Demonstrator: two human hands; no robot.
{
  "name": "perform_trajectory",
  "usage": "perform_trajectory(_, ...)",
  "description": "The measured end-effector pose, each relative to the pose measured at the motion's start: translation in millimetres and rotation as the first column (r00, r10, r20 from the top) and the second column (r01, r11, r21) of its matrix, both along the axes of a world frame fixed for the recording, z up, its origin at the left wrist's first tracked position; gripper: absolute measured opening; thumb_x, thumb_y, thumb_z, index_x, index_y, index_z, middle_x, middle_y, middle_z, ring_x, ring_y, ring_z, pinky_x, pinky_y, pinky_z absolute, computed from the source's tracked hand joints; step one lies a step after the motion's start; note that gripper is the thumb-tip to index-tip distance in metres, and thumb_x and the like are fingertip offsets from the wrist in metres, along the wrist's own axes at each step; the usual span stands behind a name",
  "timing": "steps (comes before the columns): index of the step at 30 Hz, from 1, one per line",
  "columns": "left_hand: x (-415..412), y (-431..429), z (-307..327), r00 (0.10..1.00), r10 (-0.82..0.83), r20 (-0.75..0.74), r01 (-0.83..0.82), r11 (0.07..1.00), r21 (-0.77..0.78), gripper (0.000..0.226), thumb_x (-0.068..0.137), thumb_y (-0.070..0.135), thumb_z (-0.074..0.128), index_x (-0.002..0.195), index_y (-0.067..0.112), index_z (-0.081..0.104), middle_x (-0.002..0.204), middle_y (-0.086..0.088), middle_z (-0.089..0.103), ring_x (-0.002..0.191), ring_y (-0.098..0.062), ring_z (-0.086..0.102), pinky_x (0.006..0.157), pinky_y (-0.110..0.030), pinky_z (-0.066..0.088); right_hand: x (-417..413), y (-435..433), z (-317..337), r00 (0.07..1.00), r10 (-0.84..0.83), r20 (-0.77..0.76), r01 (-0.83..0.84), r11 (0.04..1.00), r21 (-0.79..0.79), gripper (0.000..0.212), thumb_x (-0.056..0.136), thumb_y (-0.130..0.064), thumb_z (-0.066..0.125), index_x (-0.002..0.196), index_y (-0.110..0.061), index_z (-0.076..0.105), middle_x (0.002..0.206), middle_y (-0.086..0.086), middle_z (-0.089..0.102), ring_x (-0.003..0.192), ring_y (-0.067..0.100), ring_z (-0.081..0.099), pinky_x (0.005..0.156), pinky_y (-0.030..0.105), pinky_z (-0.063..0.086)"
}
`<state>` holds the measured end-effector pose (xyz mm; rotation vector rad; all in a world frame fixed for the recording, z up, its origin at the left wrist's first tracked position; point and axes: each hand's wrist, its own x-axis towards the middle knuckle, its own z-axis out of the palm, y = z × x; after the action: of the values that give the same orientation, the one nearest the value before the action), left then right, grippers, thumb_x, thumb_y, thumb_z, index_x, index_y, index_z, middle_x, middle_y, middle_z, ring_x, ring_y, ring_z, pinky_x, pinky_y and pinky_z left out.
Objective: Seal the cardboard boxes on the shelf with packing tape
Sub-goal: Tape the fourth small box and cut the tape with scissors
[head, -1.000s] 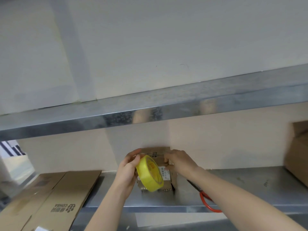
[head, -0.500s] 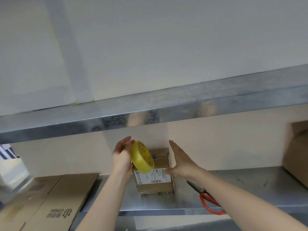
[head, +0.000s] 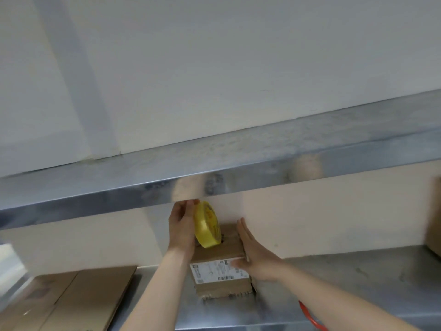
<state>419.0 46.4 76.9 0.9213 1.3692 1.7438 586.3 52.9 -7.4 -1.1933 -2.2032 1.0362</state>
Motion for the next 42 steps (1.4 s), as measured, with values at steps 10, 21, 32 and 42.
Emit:
perform_trajectory(10,-2,9,4,0.972,-0.136,-0.193,0.135,0.991,-0.017,0.021,0.101,0.018,0.045,0.086,0.022,0.059,0.068,0.009,0.065,0.059,0.001,0.062,0.057,-0.016,0.050,-3,-6,-12,0.994,-0.098,-0.040,0.097,0.995,-0.010,0.110,0.089,-0.035,0.066,0.147,-0.017,-0.026,0.157,-0.011,-0.016,0.146,0.005,0.002,0.110,0.010,0.010)
perform_trajectory(21,-19,14,-3,0.959,-0.146,-0.243,0.141,0.989,-0.039,0.020,0.104,0.023,0.037,0.109,0.017,0.056,0.091,0.006,0.061,0.081,-0.004,0.058,0.068,-0.019,0.046,-54,-2,-15,0.762,-0.524,-0.380,0.462,0.852,-0.248,0.056,0.104,-0.026,0.038,0.154,-0.024,0.011,0.160,-0.008,0.016,0.146,0.012,0.018,0.121,0.033,0.012)
perform_trajectory(32,-13,21,-4,0.925,-0.155,-0.346,0.150,0.988,-0.041,0.017,0.102,0.024,0.041,0.106,0.018,0.056,0.094,0.007,0.060,0.084,-0.003,0.056,0.076,-0.023,0.044,-43,-3,-3,0.778,-0.559,-0.287,0.419,0.802,-0.425,0.060,0.102,-0.053,0.015,0.154,-0.027,-0.001,0.161,-0.006,0.011,0.148,0.016,0.011,0.122,0.040,0.000)
perform_trajectory(42,-16,20,-8,0.918,-0.163,-0.362,0.152,0.987,-0.058,0.020,0.102,0.028,0.041,0.109,0.019,0.058,0.099,0.009,0.060,0.092,-0.007,0.057,0.084,-0.026,0.043,-55,-5,-15,0.622,-0.605,-0.498,0.369,0.787,-0.495,0.066,0.097,-0.059,0.016,0.155,-0.026,0.014,0.159,-0.005,0.020,0.146,0.013,0.018,0.122,0.037,0.011)
